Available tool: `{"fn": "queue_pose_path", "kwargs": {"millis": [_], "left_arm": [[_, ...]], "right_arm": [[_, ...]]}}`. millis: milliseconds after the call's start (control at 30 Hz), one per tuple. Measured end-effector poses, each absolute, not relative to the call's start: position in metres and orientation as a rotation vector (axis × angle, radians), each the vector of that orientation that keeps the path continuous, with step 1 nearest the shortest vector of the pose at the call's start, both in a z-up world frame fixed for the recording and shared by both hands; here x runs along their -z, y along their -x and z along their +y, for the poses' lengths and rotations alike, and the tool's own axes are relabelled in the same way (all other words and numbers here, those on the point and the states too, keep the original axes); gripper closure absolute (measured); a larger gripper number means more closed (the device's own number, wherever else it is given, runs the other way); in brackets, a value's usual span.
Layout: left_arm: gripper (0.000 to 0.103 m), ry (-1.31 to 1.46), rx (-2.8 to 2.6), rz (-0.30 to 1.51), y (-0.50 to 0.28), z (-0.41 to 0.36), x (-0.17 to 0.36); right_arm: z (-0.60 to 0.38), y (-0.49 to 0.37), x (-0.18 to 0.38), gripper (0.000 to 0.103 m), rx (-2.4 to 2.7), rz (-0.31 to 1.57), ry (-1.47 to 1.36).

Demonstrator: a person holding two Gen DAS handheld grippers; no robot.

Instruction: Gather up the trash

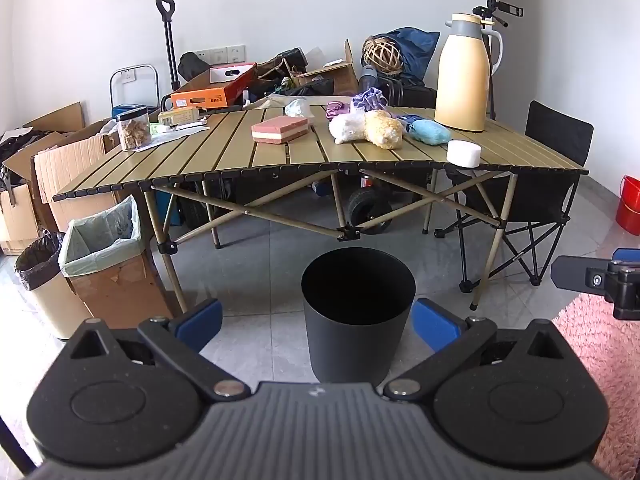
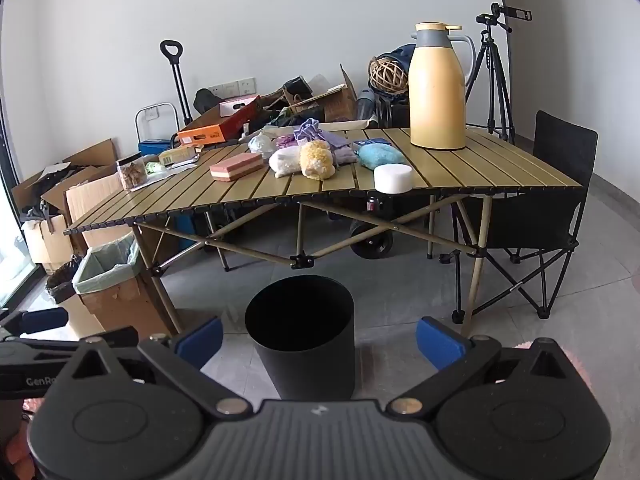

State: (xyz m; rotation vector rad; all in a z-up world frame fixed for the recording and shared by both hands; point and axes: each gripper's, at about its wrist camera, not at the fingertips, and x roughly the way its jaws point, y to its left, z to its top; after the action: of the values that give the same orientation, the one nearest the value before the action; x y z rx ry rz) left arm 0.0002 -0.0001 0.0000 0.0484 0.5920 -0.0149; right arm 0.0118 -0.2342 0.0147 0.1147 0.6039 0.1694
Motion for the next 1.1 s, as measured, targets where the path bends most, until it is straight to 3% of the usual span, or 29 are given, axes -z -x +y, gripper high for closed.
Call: {"fn": "queue_pose_path", "kwargs": {"millis": [1100], "left_arm": [[0.0,-0.036,0.019,0.588,-0.0005,0.0003,-0.0002]], "right_arm": [[-0.2328,-0.0122,-0.0142,0.0,-0.168,0.613,-0.113]]}}
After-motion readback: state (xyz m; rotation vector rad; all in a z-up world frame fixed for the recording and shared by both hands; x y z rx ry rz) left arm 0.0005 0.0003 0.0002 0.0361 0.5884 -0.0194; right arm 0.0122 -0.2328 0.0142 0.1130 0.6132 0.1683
